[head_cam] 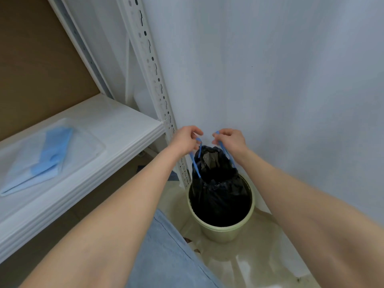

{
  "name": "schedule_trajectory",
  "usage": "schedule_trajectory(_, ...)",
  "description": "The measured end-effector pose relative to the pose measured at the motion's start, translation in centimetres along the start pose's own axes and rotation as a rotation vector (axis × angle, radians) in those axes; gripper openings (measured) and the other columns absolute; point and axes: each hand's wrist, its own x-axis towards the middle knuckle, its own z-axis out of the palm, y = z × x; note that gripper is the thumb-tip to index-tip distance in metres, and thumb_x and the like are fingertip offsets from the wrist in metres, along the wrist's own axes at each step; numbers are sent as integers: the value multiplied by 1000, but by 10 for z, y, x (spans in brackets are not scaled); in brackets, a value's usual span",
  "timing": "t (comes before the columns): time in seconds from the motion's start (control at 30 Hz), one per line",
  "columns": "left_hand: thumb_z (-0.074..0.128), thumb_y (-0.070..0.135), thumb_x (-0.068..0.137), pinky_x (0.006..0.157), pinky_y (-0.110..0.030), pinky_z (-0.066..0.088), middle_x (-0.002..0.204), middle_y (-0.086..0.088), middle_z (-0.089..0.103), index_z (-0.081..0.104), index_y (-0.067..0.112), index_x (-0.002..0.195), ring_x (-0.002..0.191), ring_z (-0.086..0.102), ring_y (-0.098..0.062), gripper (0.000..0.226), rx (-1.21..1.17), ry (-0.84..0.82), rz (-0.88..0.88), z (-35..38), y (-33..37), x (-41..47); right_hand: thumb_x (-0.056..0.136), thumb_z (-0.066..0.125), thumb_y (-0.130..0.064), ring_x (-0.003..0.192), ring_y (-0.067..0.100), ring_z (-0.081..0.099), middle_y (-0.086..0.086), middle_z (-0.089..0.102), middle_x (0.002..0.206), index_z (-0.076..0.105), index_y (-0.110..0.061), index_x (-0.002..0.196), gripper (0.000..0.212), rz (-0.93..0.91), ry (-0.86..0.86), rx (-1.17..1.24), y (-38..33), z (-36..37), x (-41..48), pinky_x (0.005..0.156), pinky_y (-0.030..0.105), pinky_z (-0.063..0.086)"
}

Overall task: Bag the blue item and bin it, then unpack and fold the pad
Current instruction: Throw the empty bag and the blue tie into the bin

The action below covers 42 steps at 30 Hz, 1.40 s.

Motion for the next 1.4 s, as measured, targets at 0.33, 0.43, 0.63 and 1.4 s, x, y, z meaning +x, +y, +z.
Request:
schedule_trajectory(0.33,54,0,91,49,-19,54,87,-4,57,61,9,116,61,58,-11,27,19,43,9,0,9,12,85,61,-8,54,13,41,4,50,72,47,-23,135,54,126,-297,-158,14,2,4,46,25,37)
schedule_trajectory(0.43,57,0,88,55,-18,57,96,-3,59,60,12,118,63,64,-15,33,23,3,77,4,18,8,82,71,-26,58,11,42,-4,46,82,38,-33,131,59,98,-456,-290,12,5,2,47,23,36)
schedule_trajectory(0.63,50,-5,85,58,-26,56,107,-1,57,61,16,119,57,62,-16,41,-129,-24,91,13,36,6,87,66,-38,69,4,46,-8,50,93,47,-20,124,46,-5,-501,-420,15,14,2,53,19,36)
schedule_trajectory(1.4,64,14,83,71,-25,48,72,3,61,62,19,68,74,56,-11,16,-280,-28,-43,34,-27,7,99,46,-7,52,9,39,8,59,73,58,-10,83,21,274,-330,-42,31,1,20,41,17,34)
